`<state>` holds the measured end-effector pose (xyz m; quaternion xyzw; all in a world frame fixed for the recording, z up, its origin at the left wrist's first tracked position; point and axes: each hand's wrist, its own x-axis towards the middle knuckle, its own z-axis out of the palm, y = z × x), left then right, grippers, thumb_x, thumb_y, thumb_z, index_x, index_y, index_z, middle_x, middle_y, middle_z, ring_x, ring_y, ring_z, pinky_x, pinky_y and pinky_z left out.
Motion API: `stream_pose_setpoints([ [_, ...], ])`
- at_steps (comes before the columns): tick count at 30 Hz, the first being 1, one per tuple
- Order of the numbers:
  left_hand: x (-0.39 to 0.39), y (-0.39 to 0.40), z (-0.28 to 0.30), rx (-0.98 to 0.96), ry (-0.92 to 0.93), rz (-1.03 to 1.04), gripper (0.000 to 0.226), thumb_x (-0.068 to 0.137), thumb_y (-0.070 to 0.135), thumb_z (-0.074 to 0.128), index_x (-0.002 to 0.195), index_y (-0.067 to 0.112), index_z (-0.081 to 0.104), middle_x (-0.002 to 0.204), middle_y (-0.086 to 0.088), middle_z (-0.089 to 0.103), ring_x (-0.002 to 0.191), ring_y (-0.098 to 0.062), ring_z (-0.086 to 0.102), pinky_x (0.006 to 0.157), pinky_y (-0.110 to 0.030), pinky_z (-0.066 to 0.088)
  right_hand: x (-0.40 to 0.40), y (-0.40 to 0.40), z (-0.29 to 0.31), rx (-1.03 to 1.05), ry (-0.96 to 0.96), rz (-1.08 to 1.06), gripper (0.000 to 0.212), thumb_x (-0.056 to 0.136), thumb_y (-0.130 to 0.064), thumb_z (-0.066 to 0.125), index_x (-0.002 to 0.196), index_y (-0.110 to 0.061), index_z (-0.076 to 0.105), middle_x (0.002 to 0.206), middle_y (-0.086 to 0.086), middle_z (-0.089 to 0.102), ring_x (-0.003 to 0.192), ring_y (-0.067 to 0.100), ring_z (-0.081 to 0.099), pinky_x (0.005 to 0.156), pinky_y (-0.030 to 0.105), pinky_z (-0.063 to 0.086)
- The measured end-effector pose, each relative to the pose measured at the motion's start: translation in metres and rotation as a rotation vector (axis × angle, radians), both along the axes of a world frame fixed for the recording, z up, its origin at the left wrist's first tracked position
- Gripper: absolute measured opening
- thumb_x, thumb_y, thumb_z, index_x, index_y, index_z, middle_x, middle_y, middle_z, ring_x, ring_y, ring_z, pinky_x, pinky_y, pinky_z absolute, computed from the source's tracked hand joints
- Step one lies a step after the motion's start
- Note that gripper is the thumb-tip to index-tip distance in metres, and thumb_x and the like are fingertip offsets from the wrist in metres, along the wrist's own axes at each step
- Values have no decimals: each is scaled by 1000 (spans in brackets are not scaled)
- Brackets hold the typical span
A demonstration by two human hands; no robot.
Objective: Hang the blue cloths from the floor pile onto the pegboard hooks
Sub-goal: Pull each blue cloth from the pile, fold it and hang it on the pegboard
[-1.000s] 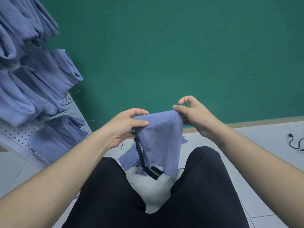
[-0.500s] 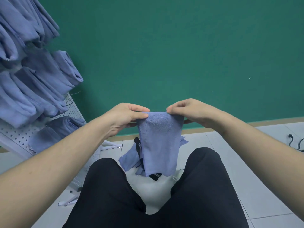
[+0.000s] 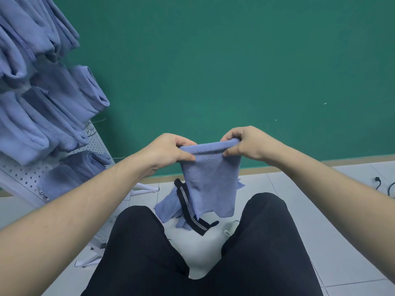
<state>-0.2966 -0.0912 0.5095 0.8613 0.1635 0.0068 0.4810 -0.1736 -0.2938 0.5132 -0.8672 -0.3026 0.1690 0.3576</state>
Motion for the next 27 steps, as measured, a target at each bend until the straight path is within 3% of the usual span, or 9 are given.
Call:
stream_pose_setpoints([
  [5, 0, 2, -2, 41, 64, -57, 27, 82, 5, 75, 102, 24, 80, 94, 8, 78, 84, -5, 68, 87, -21, 52, -1, -6, 3, 25, 114, 8, 29, 77, -12, 82, 102, -24, 77, 100, -4, 76, 93, 14, 66, 82, 23, 50],
  [9, 4, 6, -11, 106, 94, -78, 13, 87, 13, 73, 92, 23, 80, 87, 5, 78, 80, -10, 67, 91, -33, 57, -3, -4, 2, -160, -91, 12, 24, 81, -19, 80, 104, -27, 75, 92, -6, 72, 86, 15, 64, 71, 24, 49],
  [12, 5, 8, -13, 136, 112, -102, 12, 91, 24, 71, 80, 22, 76, 73, 11, 69, 75, -12, 58, 86, -39, 53, -5, -4, 2, -249, -222, 3, 8, 85, -27, 77, 90, -29, 71, 78, -10, 64, 75, 14, 58, 60, 25, 45],
  [15, 3, 7, -14, 212, 110, -151, 11, 97, 27, 64, 94, 19, 71, 96, 7, 68, 91, -16, 59, 89, -32, 45, -4, -7, -1, -187, -249, 25, 10, 84, -32, 77, 86, -24, 71, 85, -7, 59, 79, 16, 57, 66, 29, 46],
  [17, 1, 10, -16, 136, 80, -155, 9, 98, 26, 62, 101, 20, 68, 108, 8, 68, 102, -14, 60, 98, -31, 42, -1, -11, -5, -46, -147, 36, 13, 85, -32, 77, 88, -21, 70, 94, -6, 60, 87, 15, 58, 77, 31, 47],
  [19, 0, 11, -18, -14, 29, -112, 11, 97, 25, 63, 87, 22, 62, 90, 12, 66, 90, -12, 56, 92, -30, 41, 0, -15, -10, 118, 43, 31, 13, 89, -31, 73, 86, -21, 65, 89, -11, 64, 85, 11, 58, 75, 27, 43],
  [21, 1, 11, -22, -202, -51, -50, 21, 97, 21, 63, 78, 22, 55, 74, 14, 60, 77, -7, 54, 86, -27, 42, 1, -14, -18, 244, 177, 29, 8, 95, -31, 66, 96, -23, 65, 97, -15, 68, 95, 6, 61, 83, 25, 46],
  [24, 0, 2, -26, -425, -155, 43, 18, 98, 20, 63, 82, 20, 54, 78, 8, 68, 73, -9, 62, 80, -27, 51, 1, -6, -32, 319, 175, -33, 22, 101, -38, 52, 117, -25, 61, 118, -11, 67, 115, 7, 61, 102, 33, 46],
  [27, 1, -7, -32, -461, -217, 156, 16, 99, 24, 62, 85, 21, 55, 84, 7, 70, 72, -8, 65, 65, -24, 53, -8, 5, -42, 330, 104, -119, 37, 105, -44, 40, 117, -11, 52, 110, -1, 62, 103, 11, 57, 93, 26, 43],
])
